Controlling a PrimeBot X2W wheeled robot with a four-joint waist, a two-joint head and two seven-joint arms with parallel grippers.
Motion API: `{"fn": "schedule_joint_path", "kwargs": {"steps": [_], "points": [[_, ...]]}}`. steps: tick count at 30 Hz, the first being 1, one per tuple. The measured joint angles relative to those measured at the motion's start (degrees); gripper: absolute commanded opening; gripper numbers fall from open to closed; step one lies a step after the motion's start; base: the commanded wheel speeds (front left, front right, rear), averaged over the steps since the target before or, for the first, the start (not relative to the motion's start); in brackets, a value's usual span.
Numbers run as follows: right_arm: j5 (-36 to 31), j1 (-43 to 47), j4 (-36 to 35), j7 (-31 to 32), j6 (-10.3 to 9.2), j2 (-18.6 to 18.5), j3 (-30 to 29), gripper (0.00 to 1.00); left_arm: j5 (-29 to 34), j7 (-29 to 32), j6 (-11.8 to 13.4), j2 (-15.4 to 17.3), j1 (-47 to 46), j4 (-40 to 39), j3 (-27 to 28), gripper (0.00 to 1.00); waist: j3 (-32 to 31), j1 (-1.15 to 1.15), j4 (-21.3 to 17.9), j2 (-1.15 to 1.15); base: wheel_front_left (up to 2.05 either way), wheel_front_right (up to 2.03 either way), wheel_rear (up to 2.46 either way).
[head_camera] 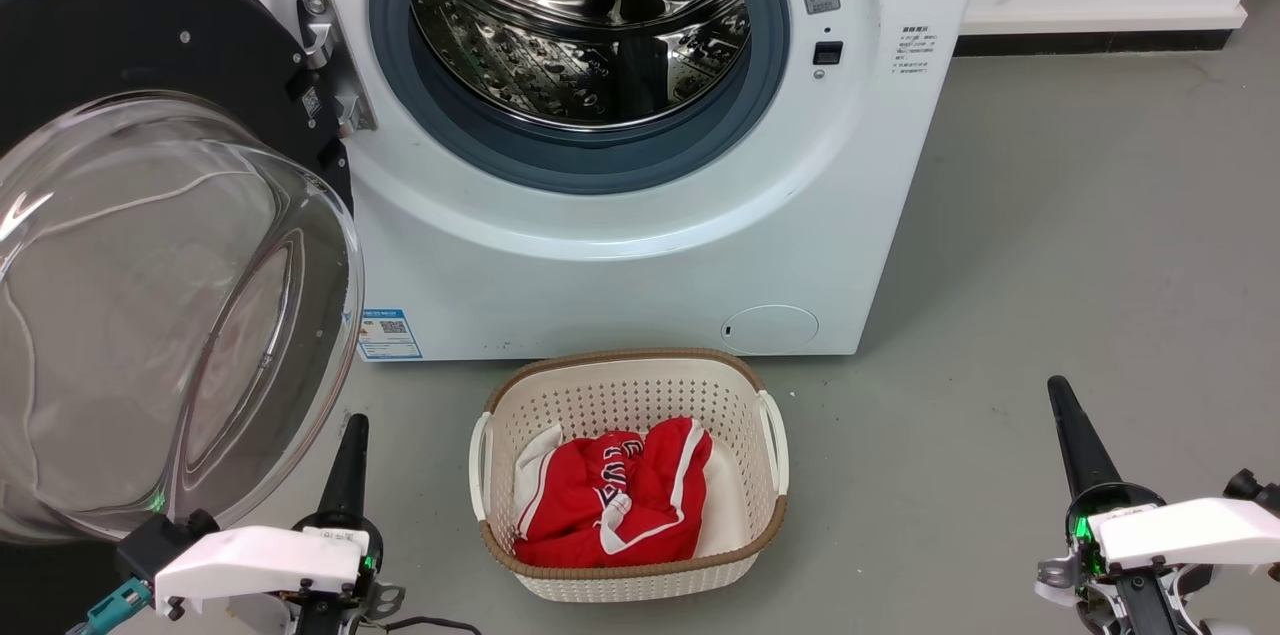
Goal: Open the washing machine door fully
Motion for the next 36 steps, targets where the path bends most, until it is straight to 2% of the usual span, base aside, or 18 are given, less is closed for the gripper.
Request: {"fn": "schedule_joint_path", "kwargs": {"steps": [36], "points": [[17.75,-1.92,2.08,4.12,0.00,0.09,-1.98,0.00,-17.77,4.74,-2.45,-0.15,-2.32,2.37,2.11,0.00,-0.24,0.00,0.68,0.00,0.00,0.00,0.00]]}}
